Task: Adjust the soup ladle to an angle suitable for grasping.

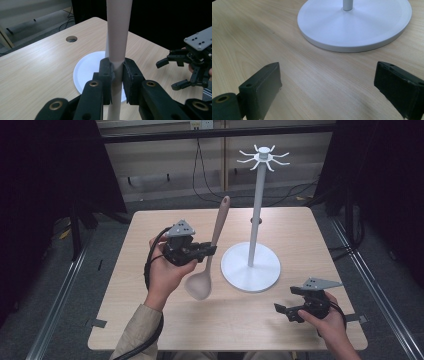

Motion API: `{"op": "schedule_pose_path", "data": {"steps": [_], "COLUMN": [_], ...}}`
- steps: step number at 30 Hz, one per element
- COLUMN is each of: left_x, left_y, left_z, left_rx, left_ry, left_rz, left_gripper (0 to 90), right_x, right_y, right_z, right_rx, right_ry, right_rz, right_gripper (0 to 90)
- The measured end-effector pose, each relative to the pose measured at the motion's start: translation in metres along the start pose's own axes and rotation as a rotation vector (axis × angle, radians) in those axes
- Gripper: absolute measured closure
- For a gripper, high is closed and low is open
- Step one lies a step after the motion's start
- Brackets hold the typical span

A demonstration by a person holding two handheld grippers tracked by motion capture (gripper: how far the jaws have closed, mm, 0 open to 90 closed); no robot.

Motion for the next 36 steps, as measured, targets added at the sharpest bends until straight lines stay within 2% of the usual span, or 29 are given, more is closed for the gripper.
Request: {"op": "schedule_pose_path", "data": {"steps": [9,11,12,19,36], "left_x": [0.005,0.006,0.005,0.005,0.006], "left_y": [0.0,0.0,0.001,0.007,0.02], "left_z": [0.016,0.02,0.022,0.033,0.058], "left_rx": [-0.001,-0.005,-0.004,-0.015,-0.041], "left_ry": [0.01,0.01,0.014,0.026,0.052], "left_rz": [-0.006,0.003,-0.007,-0.011,-0.011], "left_gripper": [78.6,78.6,78.6,78.6,78.6], "right_x": [-0.001,0.0,-0.001,0.0,0.001], "right_y": [0.0,0.0,0.0,0.0,0.0], "right_z": [0.0,0.0,0.0,0.0,0.001], "right_rx": [0.002,-0.001,0.001,0.0,0.002], "right_ry": [0.0,0.0,0.001,0.0,0.007], "right_rz": [0.002,0.002,0.002,0.003,0.004], "right_gripper": [7.0,7.0,7.0,7.0,7.0]}}
Point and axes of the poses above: each handheld gripper's, and its own axes: x roughly backward along the jaws, z roughly out of its top, y roughly to its right, the point moved 7 cm from there along -x, roughly forward along the jaws, and after that the axes turned 4 degrees about -z, right-handed, at the moved point
